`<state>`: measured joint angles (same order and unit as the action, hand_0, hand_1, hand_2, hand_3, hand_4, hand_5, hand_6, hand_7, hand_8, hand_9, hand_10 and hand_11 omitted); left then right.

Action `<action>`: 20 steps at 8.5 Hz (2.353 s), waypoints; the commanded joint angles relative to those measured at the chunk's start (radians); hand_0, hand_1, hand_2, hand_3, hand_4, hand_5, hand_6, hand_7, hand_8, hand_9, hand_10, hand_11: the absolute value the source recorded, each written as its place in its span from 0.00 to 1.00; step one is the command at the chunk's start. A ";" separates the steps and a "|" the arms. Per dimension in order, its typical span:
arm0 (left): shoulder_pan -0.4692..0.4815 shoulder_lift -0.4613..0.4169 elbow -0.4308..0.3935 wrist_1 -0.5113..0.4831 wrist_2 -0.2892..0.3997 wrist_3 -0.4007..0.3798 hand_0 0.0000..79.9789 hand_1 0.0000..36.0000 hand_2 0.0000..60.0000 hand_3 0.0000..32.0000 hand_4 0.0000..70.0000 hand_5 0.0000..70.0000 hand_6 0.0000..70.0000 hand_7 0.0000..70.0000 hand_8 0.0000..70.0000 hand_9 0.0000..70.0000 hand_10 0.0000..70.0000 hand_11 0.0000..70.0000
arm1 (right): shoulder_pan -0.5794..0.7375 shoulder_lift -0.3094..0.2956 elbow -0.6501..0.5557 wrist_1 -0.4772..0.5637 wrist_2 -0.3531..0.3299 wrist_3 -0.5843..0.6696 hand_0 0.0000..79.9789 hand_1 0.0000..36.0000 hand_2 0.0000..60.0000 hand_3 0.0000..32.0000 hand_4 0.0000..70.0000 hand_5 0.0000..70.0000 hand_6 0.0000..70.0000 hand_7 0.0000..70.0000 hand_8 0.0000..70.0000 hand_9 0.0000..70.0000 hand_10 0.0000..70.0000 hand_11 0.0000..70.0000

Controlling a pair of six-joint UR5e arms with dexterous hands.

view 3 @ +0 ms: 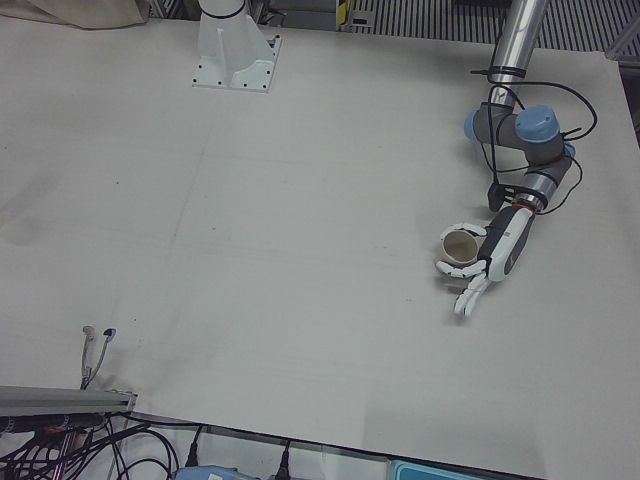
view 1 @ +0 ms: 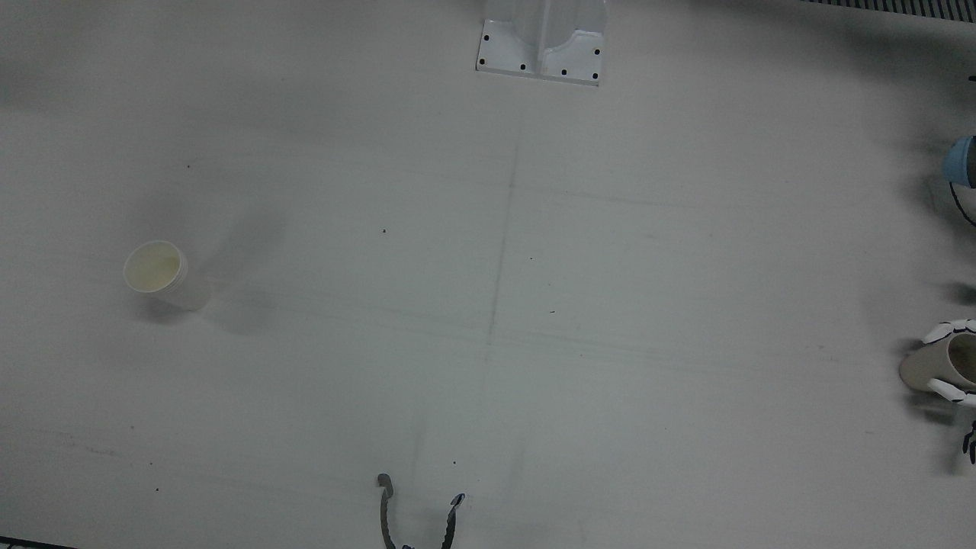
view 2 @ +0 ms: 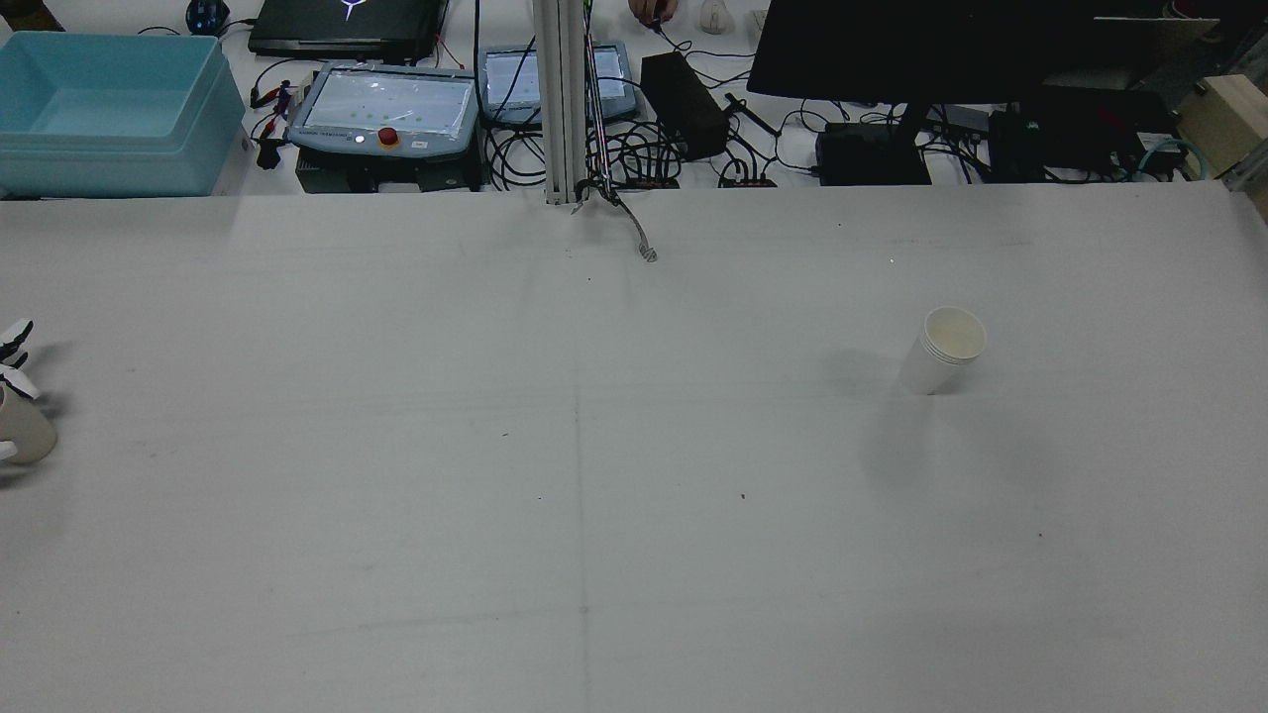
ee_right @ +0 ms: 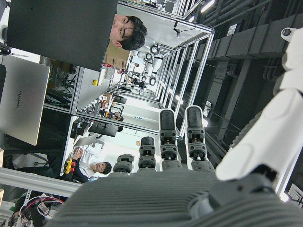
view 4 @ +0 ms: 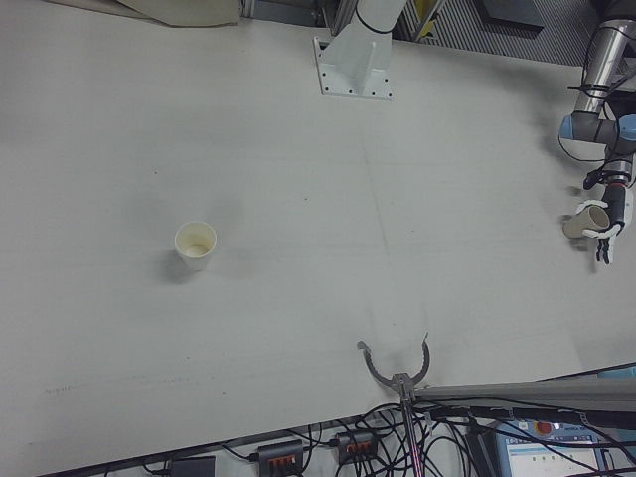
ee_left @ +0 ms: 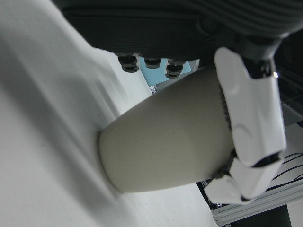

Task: Pour water
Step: 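Lift the white paper cup with the left hand, then reach the right hand toward the stack of white paper cups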

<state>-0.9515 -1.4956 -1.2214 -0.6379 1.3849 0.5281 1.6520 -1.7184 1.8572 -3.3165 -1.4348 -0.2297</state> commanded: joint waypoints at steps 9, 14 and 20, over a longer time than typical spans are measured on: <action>-0.004 0.011 -0.211 0.207 0.036 -0.138 0.67 0.62 0.78 0.00 0.95 0.77 0.15 0.11 0.06 0.02 0.04 0.07 | -0.368 0.052 -0.046 0.018 0.249 -0.083 0.51 0.27 0.26 0.00 0.04 0.26 0.13 0.18 0.05 0.10 0.06 0.10; -0.003 0.009 -0.204 0.218 0.031 -0.137 0.66 0.59 0.76 0.00 0.94 0.78 0.16 0.12 0.07 0.03 0.04 0.07 | -0.745 0.200 -0.127 0.021 0.438 0.007 0.50 0.27 0.20 0.00 0.00 0.06 0.00 0.00 0.00 0.00 0.00 0.00; -0.003 0.023 -0.196 0.210 0.034 -0.138 0.66 0.51 0.50 0.00 0.87 0.74 0.15 0.11 0.07 0.04 0.03 0.06 | -0.940 0.191 -0.159 0.109 0.614 0.101 0.24 0.09 0.14 0.00 0.02 0.12 0.00 0.03 0.00 0.00 0.00 0.00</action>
<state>-0.9541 -1.4766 -1.4224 -0.4247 1.4163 0.3892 0.7814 -1.5188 1.7019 -3.2051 -0.9023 -0.1265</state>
